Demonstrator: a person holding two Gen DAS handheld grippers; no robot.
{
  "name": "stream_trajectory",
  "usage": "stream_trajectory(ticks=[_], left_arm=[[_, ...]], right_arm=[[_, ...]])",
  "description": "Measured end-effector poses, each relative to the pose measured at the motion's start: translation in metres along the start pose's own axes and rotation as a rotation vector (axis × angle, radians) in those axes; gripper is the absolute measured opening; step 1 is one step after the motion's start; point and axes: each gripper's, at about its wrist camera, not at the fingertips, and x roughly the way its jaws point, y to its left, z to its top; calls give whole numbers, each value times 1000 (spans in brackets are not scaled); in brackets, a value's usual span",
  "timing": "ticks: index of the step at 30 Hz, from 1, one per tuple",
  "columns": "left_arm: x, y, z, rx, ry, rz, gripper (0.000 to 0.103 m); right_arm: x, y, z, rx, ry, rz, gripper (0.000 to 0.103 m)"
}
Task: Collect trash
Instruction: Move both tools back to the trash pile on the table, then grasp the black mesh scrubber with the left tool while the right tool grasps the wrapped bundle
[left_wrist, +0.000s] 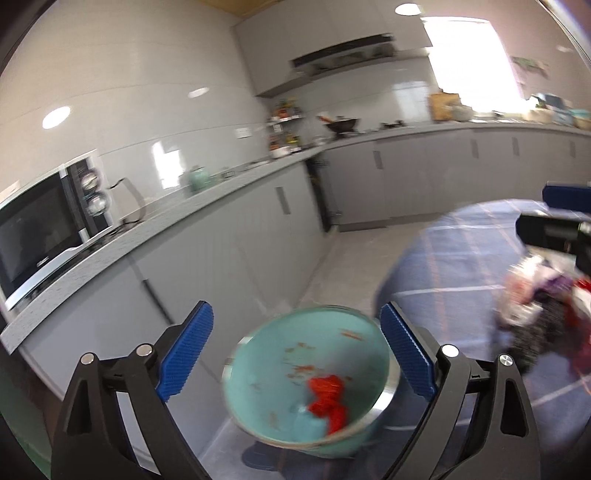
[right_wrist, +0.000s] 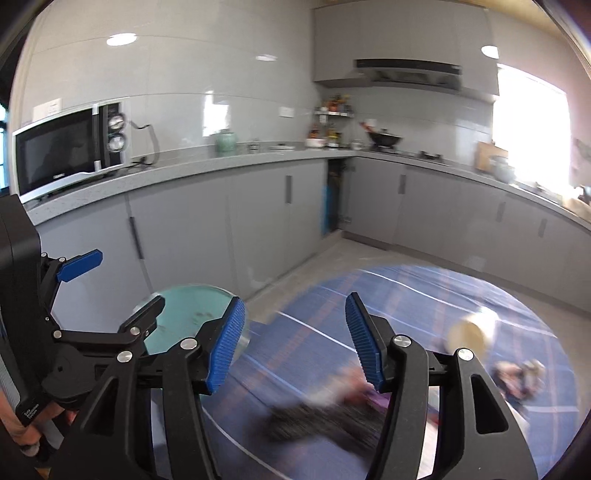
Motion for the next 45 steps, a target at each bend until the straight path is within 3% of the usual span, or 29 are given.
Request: stream_trajectory(ticks=[9,20,21,23,24,26,28,29,32,35,36,45], left_arm=[[-23,-71,-1,86,-24,-149,92],[-2,-140,-20,186,54,-296,89],[-2,-143,-21,192,57,-307,84],[2,-147,-22,204,82,-344,59],[3,-147,-22,205,91,-355,54],[6,-148,-23,212,103,-386,15],[6,-150,-21,212,110,-406,6],[5,-149,-20,210,107,-414,3],[-2,-148,-16,212,82,-421,2],[-14,-144,-10,215,48,-422,2],[-19,-142,-8,211,35,-422,2],[-50,-109,12,163,-42,-372,1]], right_arm=[[-53,-89,-71,111,79,-215,64],[-55,-133,-100,182,98,-279,64],[-54,-135,-100,180,99,-279,68],[-48,-137,-102,182,107,-268,71],[-44,-138,-102,183,110,-259,71],[-37,-139,-102,176,123,-261,71],[-31,-141,-102,179,141,-250,71],[-29,-141,-102,182,152,-245,68],[-26,-140,-103,178,186,-217,39],[-26,-137,-105,179,199,-190,26],[-27,-136,-105,179,197,-189,16],[-49,-126,-92,169,129,-212,11]])
